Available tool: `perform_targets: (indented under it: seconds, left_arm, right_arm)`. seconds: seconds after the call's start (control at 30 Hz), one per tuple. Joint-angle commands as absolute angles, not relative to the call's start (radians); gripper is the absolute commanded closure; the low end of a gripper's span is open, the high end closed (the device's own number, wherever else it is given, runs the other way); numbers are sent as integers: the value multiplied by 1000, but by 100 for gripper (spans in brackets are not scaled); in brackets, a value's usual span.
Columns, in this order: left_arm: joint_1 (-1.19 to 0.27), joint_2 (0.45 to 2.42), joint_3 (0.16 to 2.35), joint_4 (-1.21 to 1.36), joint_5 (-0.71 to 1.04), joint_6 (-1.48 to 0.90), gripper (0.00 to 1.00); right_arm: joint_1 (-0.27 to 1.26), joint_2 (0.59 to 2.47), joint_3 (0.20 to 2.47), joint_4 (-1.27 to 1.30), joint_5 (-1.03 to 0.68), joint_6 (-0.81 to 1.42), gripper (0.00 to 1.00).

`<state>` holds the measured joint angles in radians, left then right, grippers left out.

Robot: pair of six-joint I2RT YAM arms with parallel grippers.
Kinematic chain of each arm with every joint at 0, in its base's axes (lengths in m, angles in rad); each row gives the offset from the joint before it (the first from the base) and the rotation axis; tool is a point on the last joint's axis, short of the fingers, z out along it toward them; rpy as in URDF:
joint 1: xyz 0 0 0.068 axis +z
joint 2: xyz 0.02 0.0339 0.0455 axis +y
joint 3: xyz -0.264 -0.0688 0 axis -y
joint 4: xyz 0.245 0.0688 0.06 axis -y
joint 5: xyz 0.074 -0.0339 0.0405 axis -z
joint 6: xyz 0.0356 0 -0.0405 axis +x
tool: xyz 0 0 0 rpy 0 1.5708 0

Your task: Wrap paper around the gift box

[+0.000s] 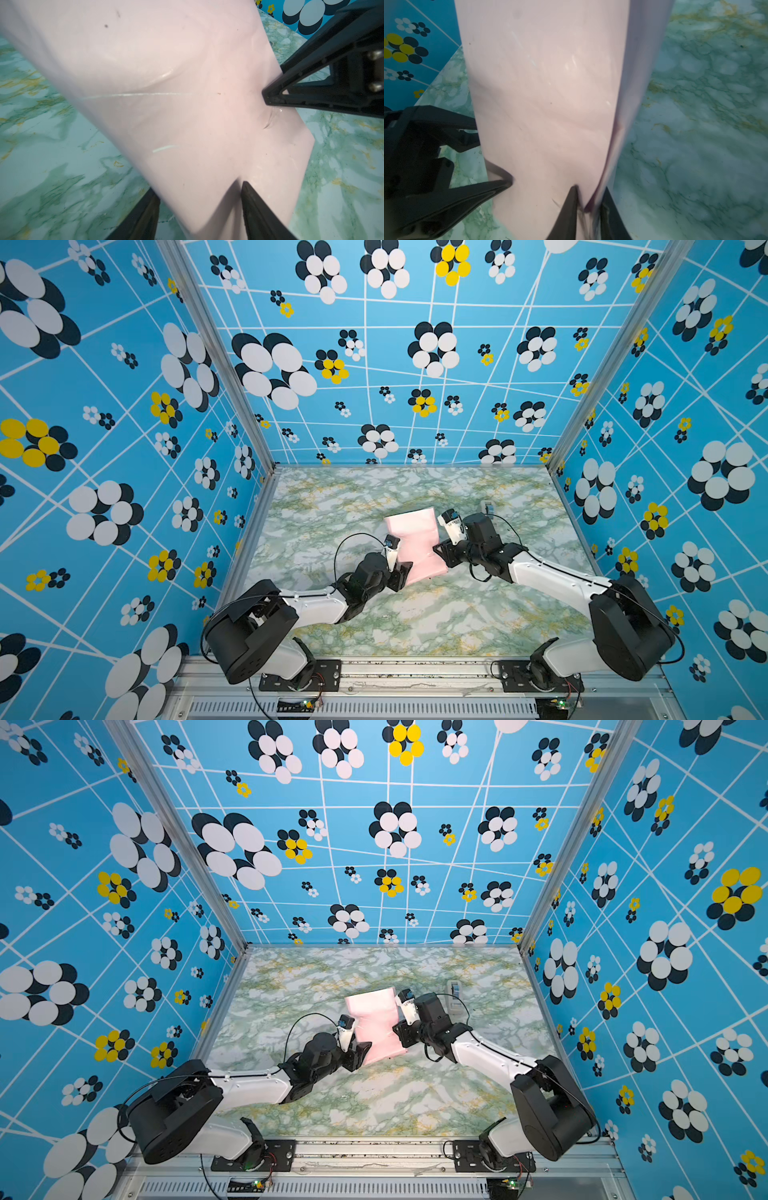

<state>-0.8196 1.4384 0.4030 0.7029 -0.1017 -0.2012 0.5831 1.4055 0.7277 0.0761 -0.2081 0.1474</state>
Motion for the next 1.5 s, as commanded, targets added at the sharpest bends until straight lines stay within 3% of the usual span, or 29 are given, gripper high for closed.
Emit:
perform_targets:
  seconds: [0.0, 0.27, 0.4, 0.73, 0.83, 1.13, 1.47]
  left_arm:
    - [-892, 1451, 377, 902, -111, -84, 38]
    - [-987, 1412, 320, 894, -231, -11, 35]
    - [-1006, 1370, 270, 868, -284, -39, 29]
    - [-1011, 1173, 193, 687, -342, -145, 11]
    - [-1011, 1156, 204, 656, -304, -147, 10]
    - [-1002, 1296, 234, 735, -288, -186, 10]
    - [-995, 1110, 345, 604, -187, -253, 5]
  right_arm:
    - [642, 1343, 640, 259, -221, 94, 80]
    - [684, 1148, 425, 347, -173, 76, 79]
    - [689, 1066, 353, 318, -157, 99, 75]
    - [688, 835, 267, 210, -41, 187, 31]
    - [688, 810, 259, 208, -40, 188, 25]
    - [686, 1016, 296, 258, -114, 174, 26]
    - [619, 943, 419, 190, -303, 174, 22]
